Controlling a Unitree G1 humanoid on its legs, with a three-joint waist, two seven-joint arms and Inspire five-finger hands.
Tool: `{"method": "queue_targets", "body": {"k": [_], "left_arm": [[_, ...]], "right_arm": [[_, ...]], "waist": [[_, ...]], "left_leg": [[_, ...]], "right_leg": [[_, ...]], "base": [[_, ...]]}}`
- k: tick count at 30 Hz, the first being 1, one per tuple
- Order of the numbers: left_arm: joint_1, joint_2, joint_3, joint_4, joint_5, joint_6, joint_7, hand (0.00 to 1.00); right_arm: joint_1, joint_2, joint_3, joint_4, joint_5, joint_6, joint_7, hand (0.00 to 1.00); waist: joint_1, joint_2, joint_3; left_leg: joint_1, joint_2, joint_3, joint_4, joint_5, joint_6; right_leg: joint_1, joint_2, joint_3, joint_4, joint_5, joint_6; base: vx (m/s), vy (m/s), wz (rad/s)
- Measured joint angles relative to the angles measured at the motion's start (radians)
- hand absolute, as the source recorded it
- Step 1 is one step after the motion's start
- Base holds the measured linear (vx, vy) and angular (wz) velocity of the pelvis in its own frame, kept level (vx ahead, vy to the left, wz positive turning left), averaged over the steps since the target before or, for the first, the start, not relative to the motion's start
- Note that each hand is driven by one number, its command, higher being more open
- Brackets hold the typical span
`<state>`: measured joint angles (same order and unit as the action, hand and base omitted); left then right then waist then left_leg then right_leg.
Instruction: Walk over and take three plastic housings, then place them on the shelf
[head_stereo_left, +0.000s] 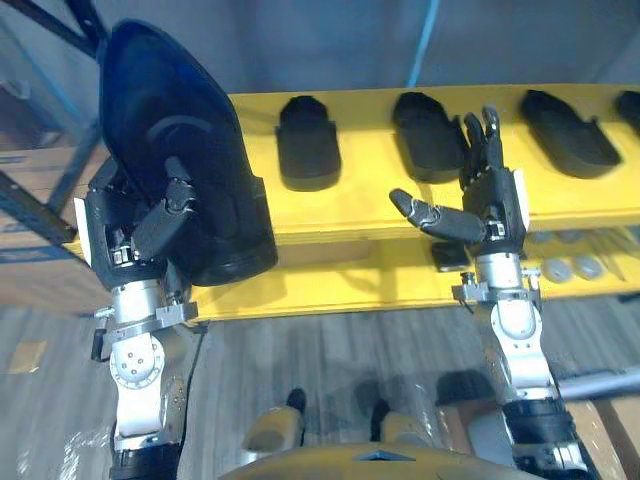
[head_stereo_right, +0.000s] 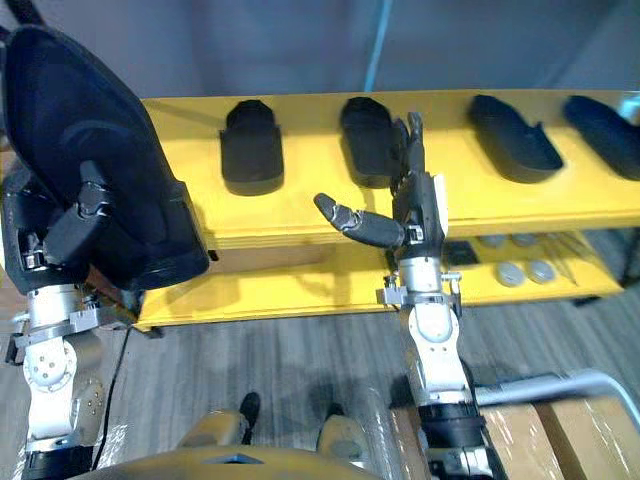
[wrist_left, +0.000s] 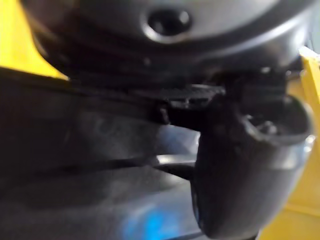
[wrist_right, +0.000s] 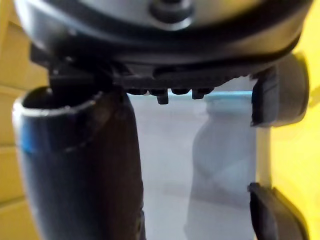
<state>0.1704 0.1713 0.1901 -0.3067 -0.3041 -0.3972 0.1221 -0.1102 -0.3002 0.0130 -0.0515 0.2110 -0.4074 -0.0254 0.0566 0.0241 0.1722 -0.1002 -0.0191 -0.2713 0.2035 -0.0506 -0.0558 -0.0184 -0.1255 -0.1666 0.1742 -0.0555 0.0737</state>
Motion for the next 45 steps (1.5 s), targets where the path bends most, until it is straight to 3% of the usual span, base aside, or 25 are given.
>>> {"method": "queue_targets", "body": {"k": [2,5,9,13,19,23,24,25,26,28,29,30,31,32,33,35,38,39,42,45], "left_arm": [[0.001,-0.014,0.0,-0.015,-0.006,0.0,-0.023,0.0],[0.001,-0.02,-0.005,-0.017,-0.012,-0.001,-0.084,0.0],[0.01,-0.054,-0.038,-0.017,-0.049,-0.005,-0.112,0.0],[0.08,-0.069,-0.034,-0.032,-0.048,-0.016,-0.109,0.0],[0.107,-0.08,-0.057,-0.05,-0.047,-0.016,-0.129,0.0],[0.107,-0.082,-0.055,-0.035,-0.047,-0.017,-0.135,0.0],[0.108,-0.085,-0.056,-0.017,-0.045,-0.018,-0.136,0.0],[0.109,-0.084,-0.057,-0.01,-0.042,-0.019,-0.136,0.0],[0.109,-0.082,-0.056,0.002,-0.042,-0.02,-0.139,0.0],[0.107,-0.082,-0.057,0.012,-0.043,-0.03,-0.166,0.0],[0.087,-0.069,-0.056,0.028,-0.042,-0.044,-0.188,0.0],[0.064,-0.042,-0.056,0.042,-0.042,-0.044,-0.193,0.0],[0.052,-0.028,-0.054,0.049,-0.043,-0.044,-0.197,0.0],[0.026,-0.007,-0.053,0.064,-0.043,-0.044,-0.206,0.0],[0.015,0.002,-0.048,0.07,-0.043,-0.043,-0.212,0.0],[0.01,0.009,-0.044,0.072,-0.043,-0.039,-0.218,0.0],[-0.026,0.024,-0.048,0.095,-0.054,-0.028,-0.221,0.0],[-0.03,0.023,-0.054,0.097,-0.059,-0.027,-0.218,0.0],[-0.039,-0.003,-0.115,0.1,-0.082,-0.008,-0.166,0.0],[-0.028,-0.045,-0.129,0.099,-0.084,-0.008,-0.144,0.0]], "right_arm": [[-0.038,-0.002,-0.006,-0.001,0.0,-0.001,-0.002,1.0],[-0.062,-0.002,-0.037,-0.005,-0.007,-0.002,-0.032,1.0],[-0.036,0.05,-0.098,-0.022,0.016,-0.001,-0.028,1.0],[0.077,0.122,-0.103,-0.116,0.041,-0.001,-0.017,1.0],[0.14,0.159,-0.098,-0.102,0.118,0.002,0.01,1.0],[0.098,0.151,-0.074,-0.065,0.125,-0.001,0.012,1.0],[0.072,0.146,-0.055,-0.036,0.152,0.0,0.013,1.0],[0.063,0.148,-0.039,-0.027,0.159,0.0,0.013,1.0],[0.054,0.147,-0.025,-0.023,0.161,-0.003,0.009,1.0],[0.057,0.144,-0.006,-0.022,0.192,-0.023,0.003,1.0],[0.059,0.152,-0.007,-0.016,0.191,-0.042,-0.016,1.0],[0.066,0.173,-0.005,-0.01,0.19,-0.055,-0.032,1.0],[0.07,0.185,-0.003,-0.007,0.19,-0.06,-0.035,1.0],[0.077,0.202,0.003,0.002,0.188,-0.064,-0.041,1.0],[0.077,0.209,0.018,0.015,0.183,-0.064,-0.052,1.0],[0.078,0.221,0.042,0.027,0.148,-0.064,-0.054,1.0],[0.076,0.223,0.069,0.027,0.129,-0.064,-0.054,1.0],[0.076,0.222,0.069,0.027,0.114,-0.064,-0.054,1.0],[0.075,0.212,0.063,0.032,0.109,-0.062,-0.054,1.0],[0.075,0.199,0.044,0.032,0.111,-0.061,-0.047,1.0]], "waist": [[-0.001,0.005,-0.004],[-0.006,0.004,-0.004],[-0.006,0.0,-0.003],[-0.011,-0.005,-0.006],[-0.045,-0.005,-0.005],[-0.054,-0.009,-0.001],[-0.054,-0.016,0.005],[-0.049,-0.011,0.006],[-0.047,0.015,-0.001],[-0.067,0.052,-0.022],[-0.071,0.049,-0.023],[-0.075,0.036,-0.024],[-0.079,0.031,-0.026],[-0.077,0.021,-0.021],[-0.067,0.015,-0.018],[-0.061,0.01,-0.021],[-0.061,-0.003,-0.028],[-0.062,-0.005,-0.029],[-0.065,-0.004,-0.028],[-0.06,-0.003,-0.028]], "left_leg": [[-0.002,0.037,0.066,-0.015,0.005,-0.003],[-0.02,0.101,0.279,-0.015,0.028,0.013],[0.019,0.055,0.266,-0.078,0.07,0.022],[0.069,0.023,0.276,-0.139,0.074,0.023],[0.03,0.057,0.395,-0.096,0.086,0.033],[-0.006,0.025,0.385,-0.025,0.107,0.02],[-0.02,0.012,0.364,0.037,0.088,0.024],[-0.023,0.028,0.361,0.081,0.062,0.036],[-0.016,0.068,0.359,0.133,0.02,0.027],[0.023,0.092,0.354,0.099,-0.035,-0.023],[0.051,0.063,0.374,0.068,-0.071,-0.032],[0.058,0.034,0.394,0.062,-0.074,-0.019],[0.055,0.025,0.4,0.064,-0.078,-0.012],[0.053,0.02,0.413,0.06,-0.084,0.0],[0.053,0.029,0.433,0.045,-0.076,0.02],[0.056,0.044,0.461,0.007,-0.066,0.047],[0.047,0.052,0.449,-0.016,-0.043,0.064],[0.043,0.048,0.446,-0.02,-0.036,0.068],[0.029,0.031,0.425,-0.012,-0.026,0.077],[0.027,0.034,0.424,0.012,-0.027,0.077]], "right_leg": [[0.051,0.015,-0.073,-0.036,0.0,-0.009],[0.076,0.009,-0.149,-0.039,-0.009,-0.022],[0.109,-0.02,-0.162,-0.037,-0.021,-0.021],[0.142,-0.052,-0.157,-0.037,-0.056,-0.004],[0.124,-0.071,-0.178,-0.002,-0.063,0.019],[0.053,-0.132,-0.127,0.112,-0.12,0.027],[0.047,-0.167,-0.107,0.129,-0.121,0.034],[0.042,-0.172,-0.093,0.135,-0.12,0.038],[0.033,-0.174,-0.058,0.149,-0.129,0.053],[0.021,-0.192,-0.024,0.17,-0.137,0.086],[0.018,-0.222,0.001,0.171,-0.131,0.106],[0.024,-0.245,0.01,0.146,-0.112,0.122],[0.03,-0.254,0.007,0.126,-0.092,0.117],[0.043,-0.256,-0.01,0.084,-0.04,0.091],[0.033,-0.252,-0.057,0.059,0.025,0.063],[0.023,-0.227,-0.13,0.042,0.062,0.016],[0.04,-0.11,-0.132,0.034,-0.026,0.02],[0.048,-0.095,-0.132,0.008,-0.035,0.016],[0.097,-0.09,-0.135,-0.082,-0.007,0.035],[0.112,-0.088,-0.131,-0.086,-0.009,0.033]], "base": [[0.12,-0.125,0.89],[0.08,-0.055,0.79],[0.04,0.055,0.44],[-0.01,0.038,0.07],[-0.04,0.025,0.17],[-0.04,0.035,-0.13],[-0.1,0.094,-0.44],[-0.1,0.151,-0.68],[-0.09,0.223,-0.64],[-0.05,0.352,-0.45],[0.0,0.378,-0.31],[0.01,0.411,-0.27],[0.01,0.269,-0.19],[0.0,0.286,-0.27],[-0.01,0.215,-0.35],[-0.01,0.153,-0.35],[0.03,0.087,-0.03],[0.04,0.036,0.17],[0.06,0.048,0.23],[0.02,0.0,0.07]]}}
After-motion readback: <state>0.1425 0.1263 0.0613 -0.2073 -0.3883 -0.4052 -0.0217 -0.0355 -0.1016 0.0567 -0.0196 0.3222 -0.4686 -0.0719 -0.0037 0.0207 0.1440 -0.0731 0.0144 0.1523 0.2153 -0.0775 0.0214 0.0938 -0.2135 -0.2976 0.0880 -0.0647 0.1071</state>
